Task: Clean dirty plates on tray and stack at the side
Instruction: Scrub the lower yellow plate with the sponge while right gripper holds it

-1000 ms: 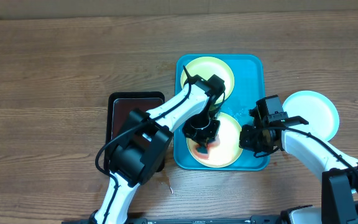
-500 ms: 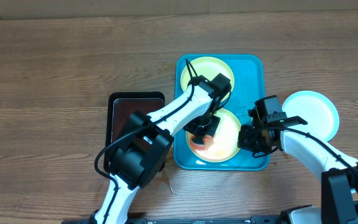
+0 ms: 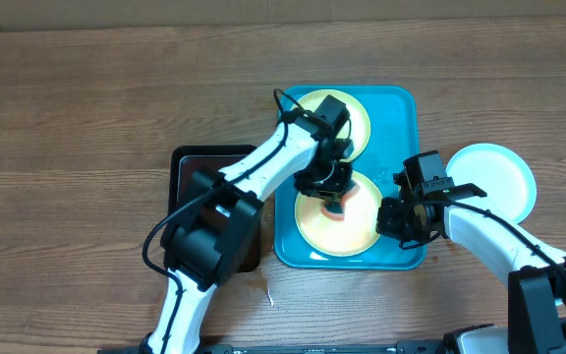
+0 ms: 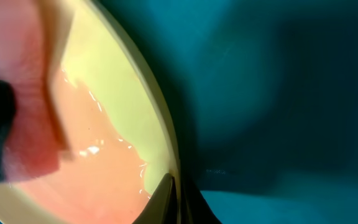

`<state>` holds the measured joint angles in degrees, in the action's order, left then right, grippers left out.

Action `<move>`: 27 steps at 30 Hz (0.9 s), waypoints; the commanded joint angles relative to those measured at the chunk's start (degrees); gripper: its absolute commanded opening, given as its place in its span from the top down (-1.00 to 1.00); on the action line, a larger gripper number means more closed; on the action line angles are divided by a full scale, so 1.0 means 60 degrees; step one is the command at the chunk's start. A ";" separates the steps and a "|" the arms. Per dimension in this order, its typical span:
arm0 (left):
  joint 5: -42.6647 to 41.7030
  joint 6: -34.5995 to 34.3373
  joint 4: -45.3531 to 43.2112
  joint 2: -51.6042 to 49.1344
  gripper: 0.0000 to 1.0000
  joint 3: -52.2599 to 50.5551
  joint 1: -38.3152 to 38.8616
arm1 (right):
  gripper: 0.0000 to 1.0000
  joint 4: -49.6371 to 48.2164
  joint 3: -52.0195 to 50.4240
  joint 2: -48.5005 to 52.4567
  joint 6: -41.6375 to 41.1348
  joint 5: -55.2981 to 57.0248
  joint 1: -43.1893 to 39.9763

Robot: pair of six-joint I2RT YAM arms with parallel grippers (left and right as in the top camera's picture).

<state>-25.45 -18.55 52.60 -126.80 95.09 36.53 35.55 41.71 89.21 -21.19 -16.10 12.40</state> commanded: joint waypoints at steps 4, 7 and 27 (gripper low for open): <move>-0.0725 -0.0492 -0.0189 -0.0226 0.92 0.0153 0.0769 | 0.92 0.0160 -0.0189 0.0084 0.0171 0.0521 -0.0022; -0.0659 -0.0685 0.0157 -0.0226 0.92 0.0153 0.0765 | 0.92 0.0171 -0.0189 0.0084 0.0175 0.0521 -0.0022; 0.5628 -0.1042 0.2331 -0.0222 0.92 0.0397 0.0280 | 0.92 0.0189 -0.0189 0.0084 0.0178 0.0521 -0.0022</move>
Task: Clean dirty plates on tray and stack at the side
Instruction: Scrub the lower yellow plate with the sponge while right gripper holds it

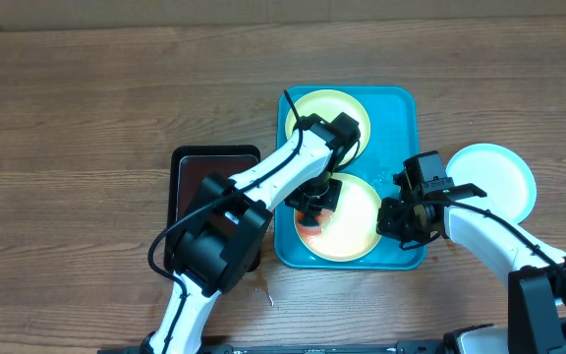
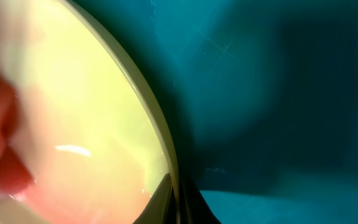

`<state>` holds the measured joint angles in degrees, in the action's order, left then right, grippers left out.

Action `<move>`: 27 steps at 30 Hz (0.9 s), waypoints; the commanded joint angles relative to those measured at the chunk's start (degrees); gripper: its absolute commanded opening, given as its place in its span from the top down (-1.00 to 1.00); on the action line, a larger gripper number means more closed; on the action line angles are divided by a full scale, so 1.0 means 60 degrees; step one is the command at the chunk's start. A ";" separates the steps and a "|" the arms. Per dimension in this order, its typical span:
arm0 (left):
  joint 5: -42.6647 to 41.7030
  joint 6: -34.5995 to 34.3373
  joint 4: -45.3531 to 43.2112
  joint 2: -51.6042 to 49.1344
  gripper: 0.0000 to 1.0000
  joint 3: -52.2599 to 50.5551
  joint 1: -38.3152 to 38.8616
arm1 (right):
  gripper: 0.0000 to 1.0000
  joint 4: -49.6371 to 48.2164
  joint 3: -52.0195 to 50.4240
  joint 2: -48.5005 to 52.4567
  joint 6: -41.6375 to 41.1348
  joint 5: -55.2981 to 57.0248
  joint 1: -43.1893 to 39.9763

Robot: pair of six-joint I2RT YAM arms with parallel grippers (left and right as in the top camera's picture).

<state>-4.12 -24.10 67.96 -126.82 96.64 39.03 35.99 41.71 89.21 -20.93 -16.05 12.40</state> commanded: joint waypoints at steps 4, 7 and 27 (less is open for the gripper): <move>0.1767 0.0397 -0.0805 -0.0219 0.92 0.0142 -0.0127 | 0.92 0.0117 -0.0189 0.0084 0.0131 0.0514 -0.0022; 0.0667 0.1042 -0.1188 -0.0219 0.92 0.0142 -0.0127 | 0.92 0.0120 -0.0189 0.0084 0.0131 0.0514 -0.0022; -0.4044 0.1785 -0.1694 -0.0222 0.92 0.0142 0.0357 | 0.92 0.0084 -0.0189 0.0084 0.0131 0.0517 -0.0025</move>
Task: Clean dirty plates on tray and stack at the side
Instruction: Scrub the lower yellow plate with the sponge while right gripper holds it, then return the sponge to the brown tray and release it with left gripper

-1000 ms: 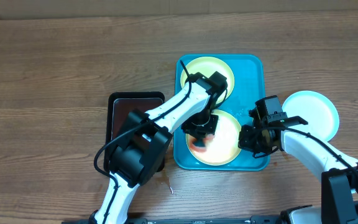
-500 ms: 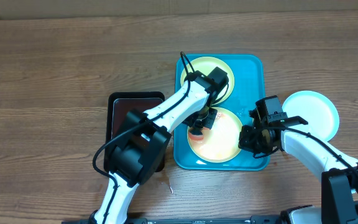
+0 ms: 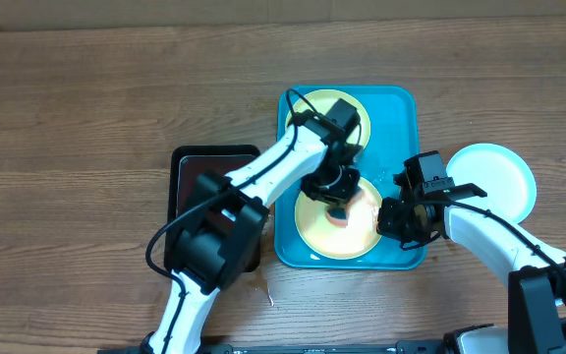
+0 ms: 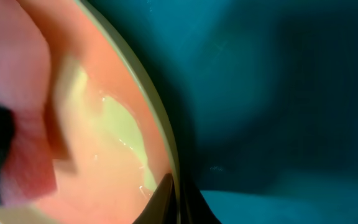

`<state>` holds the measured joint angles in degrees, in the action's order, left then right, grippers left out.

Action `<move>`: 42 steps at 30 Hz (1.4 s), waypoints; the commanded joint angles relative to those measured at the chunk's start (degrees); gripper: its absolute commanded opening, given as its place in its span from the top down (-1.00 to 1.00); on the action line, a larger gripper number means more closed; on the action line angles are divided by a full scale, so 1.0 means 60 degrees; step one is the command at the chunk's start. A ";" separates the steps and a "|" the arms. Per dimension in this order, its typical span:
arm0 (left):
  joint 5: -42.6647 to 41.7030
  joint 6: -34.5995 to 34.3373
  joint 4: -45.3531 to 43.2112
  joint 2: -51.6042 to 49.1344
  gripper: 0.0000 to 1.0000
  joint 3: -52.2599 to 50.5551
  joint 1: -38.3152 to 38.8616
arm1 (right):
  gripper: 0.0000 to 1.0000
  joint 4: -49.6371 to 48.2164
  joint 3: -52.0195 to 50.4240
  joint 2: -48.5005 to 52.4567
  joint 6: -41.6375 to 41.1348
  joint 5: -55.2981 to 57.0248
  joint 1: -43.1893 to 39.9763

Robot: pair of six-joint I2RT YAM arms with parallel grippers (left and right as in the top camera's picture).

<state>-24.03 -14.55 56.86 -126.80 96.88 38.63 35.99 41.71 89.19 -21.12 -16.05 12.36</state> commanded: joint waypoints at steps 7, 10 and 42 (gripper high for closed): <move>-0.0018 -0.0087 0.1268 -0.0226 0.92 0.0102 0.0481 | 0.92 0.0084 -0.0189 0.0087 0.0164 0.0514 -0.0018; 0.0929 -0.0226 0.1617 -0.0226 0.92 0.0102 0.0444 | 0.92 0.0084 -0.0189 0.0087 0.0164 0.0514 -0.0015; 0.4940 -0.1213 0.3483 0.4594 0.91 -0.0018 -0.2674 | 0.92 0.0051 -0.0189 0.0087 0.0160 0.0514 -0.0018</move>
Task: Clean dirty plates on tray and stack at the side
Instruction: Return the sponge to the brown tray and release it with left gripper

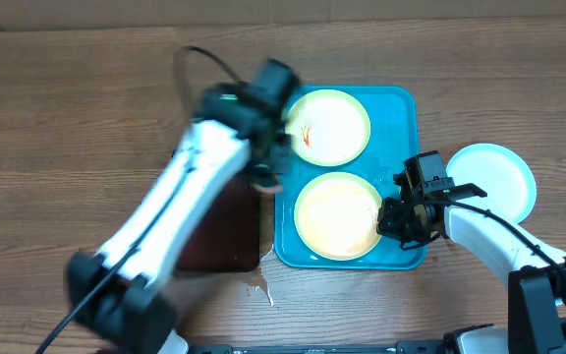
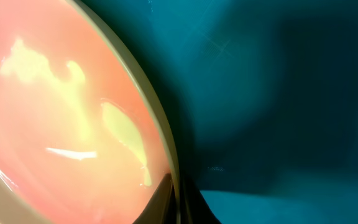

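Two yellow plates lie on the blue tray (image 1: 401, 106). An orange smear marks the left side of the far plate (image 1: 334, 126). The near plate (image 1: 337, 216) looks plain yellow from overhead, while the right wrist view shows the near plate (image 2: 61, 124) with a wet pinkish film. My right gripper (image 1: 392, 218) is shut on that plate's right rim, and the right gripper (image 2: 176, 198) pinches the rim between its fingertips. My left gripper (image 1: 263, 175) is motion-blurred beside the tray's left edge, off both plates; its jaws and any load are unclear.
A white plate (image 1: 499, 182) rests on the wooden table to the right of the blue tray (image 2: 278, 93). A dark rectangular tray (image 1: 229, 231) lies left of the blue one, partly under my left arm. A small scrap lies on the table near the front edge.
My left gripper, which was pressing a pink sponge on the near plate, has left the plate and is now beside the blue tray's left edge. The right gripper still pinches the rim.
My left gripper held a pink sponge on the near plate at each earlier moment: middle, then lower left, then middle right, while my right gripper kept the rim pinched. Now the sponge is off the plate and the left arm is to the left.
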`<state>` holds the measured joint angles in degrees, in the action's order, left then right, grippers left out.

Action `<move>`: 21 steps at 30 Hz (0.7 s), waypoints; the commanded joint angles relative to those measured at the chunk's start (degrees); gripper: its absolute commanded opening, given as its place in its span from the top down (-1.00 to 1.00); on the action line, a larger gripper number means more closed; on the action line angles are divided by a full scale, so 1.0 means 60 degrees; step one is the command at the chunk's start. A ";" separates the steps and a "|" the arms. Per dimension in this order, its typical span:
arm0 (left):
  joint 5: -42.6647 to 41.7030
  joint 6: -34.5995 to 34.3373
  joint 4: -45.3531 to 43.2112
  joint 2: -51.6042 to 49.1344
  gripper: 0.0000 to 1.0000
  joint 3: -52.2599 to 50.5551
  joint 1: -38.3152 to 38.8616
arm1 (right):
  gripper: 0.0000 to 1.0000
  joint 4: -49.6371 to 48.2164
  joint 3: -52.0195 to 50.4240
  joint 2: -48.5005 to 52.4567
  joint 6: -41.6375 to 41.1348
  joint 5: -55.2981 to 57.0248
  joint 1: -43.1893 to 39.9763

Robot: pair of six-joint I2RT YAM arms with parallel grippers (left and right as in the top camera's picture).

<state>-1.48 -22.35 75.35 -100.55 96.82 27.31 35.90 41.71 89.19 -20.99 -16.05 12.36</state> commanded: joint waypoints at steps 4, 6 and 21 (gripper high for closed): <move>0.1399 0.0091 0.0448 0.0208 0.91 -0.0776 -0.1989 | 0.92 0.0066 -0.0189 0.0087 0.0138 0.0514 -0.0018; 0.1078 0.0098 -0.0091 0.0208 0.92 -0.1749 -0.2561 | 0.92 0.0066 -0.0189 0.0087 0.0138 0.0514 -0.0018; -0.0219 0.0266 -0.3271 0.0219 0.30 -0.5421 -0.3257 | 0.92 0.0703 0.0146 0.0044 0.0146 0.0572 -0.0015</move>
<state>-1.37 -21.28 55.51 -99.55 63.05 7.77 37.58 42.04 89.19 -20.88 -15.97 12.36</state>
